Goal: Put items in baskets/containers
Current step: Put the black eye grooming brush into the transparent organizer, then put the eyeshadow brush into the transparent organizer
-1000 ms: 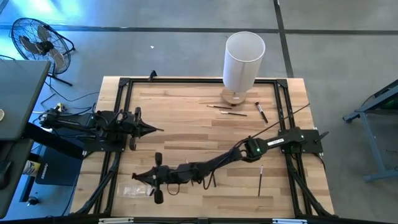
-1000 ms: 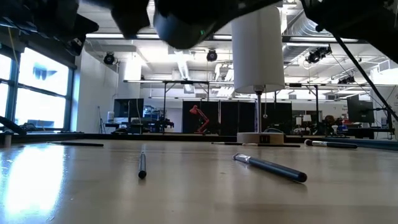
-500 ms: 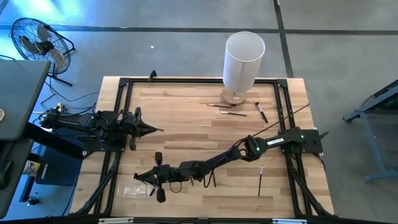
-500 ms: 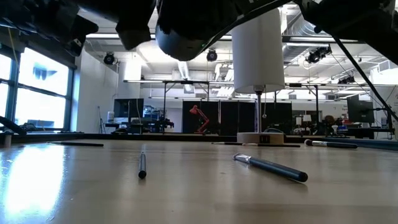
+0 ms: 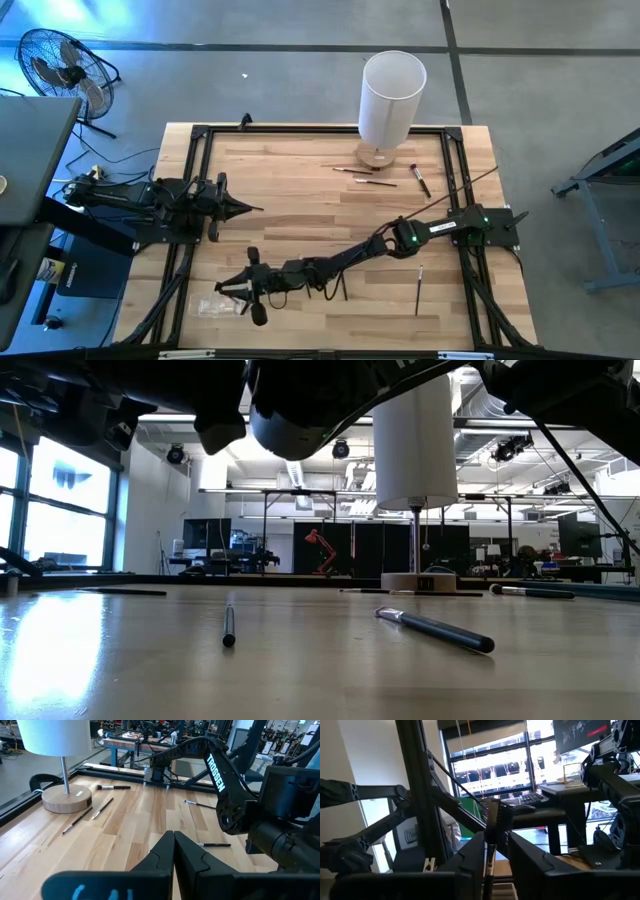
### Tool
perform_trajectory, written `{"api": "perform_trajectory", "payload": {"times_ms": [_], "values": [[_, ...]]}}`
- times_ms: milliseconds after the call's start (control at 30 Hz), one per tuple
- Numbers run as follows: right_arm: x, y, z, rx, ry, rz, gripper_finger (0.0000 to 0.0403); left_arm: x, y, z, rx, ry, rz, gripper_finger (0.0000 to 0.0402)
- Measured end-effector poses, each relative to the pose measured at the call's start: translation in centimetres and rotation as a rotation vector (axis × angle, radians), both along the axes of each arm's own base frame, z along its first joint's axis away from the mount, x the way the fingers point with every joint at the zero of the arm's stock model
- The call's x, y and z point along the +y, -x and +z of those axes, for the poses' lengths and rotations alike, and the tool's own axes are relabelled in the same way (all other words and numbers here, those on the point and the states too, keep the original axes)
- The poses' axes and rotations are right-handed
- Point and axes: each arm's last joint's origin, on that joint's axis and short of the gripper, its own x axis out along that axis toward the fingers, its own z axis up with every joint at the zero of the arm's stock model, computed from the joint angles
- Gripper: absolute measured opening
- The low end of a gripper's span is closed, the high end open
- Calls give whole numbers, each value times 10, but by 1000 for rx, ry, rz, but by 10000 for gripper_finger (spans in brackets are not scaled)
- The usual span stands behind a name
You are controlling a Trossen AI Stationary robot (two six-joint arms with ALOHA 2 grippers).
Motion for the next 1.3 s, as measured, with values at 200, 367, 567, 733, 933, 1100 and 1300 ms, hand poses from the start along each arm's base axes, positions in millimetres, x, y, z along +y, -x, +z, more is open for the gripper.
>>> {"api": "perform_trajectory", "payload": {"times_ms": [200,367,567,733,933,1100,1300], "values": [[1,0,1,3,-30,61,109,0,0,0,1,0,0,0],[-1,2,25,3,18,137,121,0,0,-1,7,5,-5,0],[-18,11,78,273,202,147,112,-1,0,-1,10,39,-44,0],[-39,44,117,672,210,-43,67,-1,0,-1,10,39,-44,0],[-52,97,142,1072,28,-210,5,-1,0,-1,9,38,-42,0],[-29,128,121,1324,29,-342,10,-1,0,-4,38,34,-34,7],[-3,155,80,1404,-83,-378,4,0,-1,-15,158,110,16,68]]}}
